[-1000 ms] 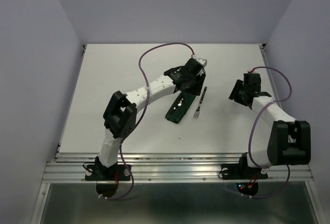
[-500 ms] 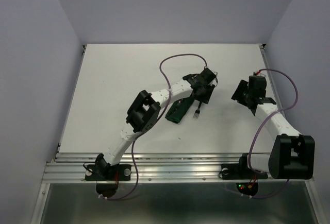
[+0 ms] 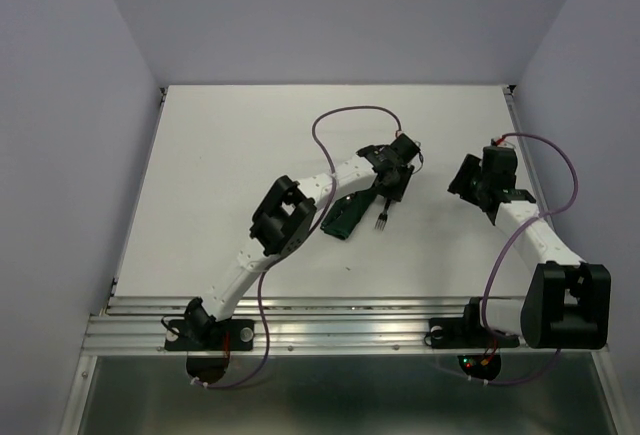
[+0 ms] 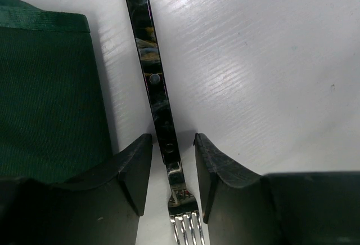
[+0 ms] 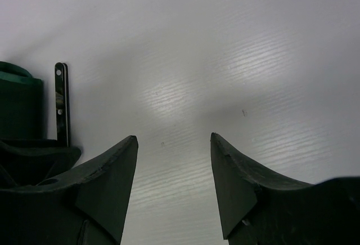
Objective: Fold the napkin into a case and place the utensils inside
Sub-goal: Pick up the fork from the center of the board, then stuff the fork into the folded napkin.
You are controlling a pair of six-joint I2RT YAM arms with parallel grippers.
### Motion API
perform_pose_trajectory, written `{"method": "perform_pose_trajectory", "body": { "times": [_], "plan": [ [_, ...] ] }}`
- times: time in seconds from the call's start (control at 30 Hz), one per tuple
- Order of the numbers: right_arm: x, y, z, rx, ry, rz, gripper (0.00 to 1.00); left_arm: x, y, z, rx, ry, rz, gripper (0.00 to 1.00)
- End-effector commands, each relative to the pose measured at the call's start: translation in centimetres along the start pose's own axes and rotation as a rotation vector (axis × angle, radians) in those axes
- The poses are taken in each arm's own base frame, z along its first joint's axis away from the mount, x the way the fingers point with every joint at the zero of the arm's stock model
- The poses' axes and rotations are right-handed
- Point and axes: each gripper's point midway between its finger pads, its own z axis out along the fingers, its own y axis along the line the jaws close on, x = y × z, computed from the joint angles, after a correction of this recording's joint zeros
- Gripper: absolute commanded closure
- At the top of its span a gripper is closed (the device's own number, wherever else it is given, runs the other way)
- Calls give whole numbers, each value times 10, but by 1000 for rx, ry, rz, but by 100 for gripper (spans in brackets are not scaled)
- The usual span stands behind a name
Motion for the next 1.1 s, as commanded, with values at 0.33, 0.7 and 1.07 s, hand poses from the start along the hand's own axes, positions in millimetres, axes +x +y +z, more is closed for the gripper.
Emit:
{"method": "perform_pose_trajectory", "body": {
  "times": [0.33,0.7,1.07],
  "plan": [
    [-11,6,-4,-39,-49,16,40,-7,-4,-18,-24,-12,51,100],
    [-8,9,-2,-54,-36,18,40,-33,-8,-116,36,-141,117,100],
    [0,29,13,-158,20,15,42,34,30,-159,21,-63,82,100]
  ]
}}
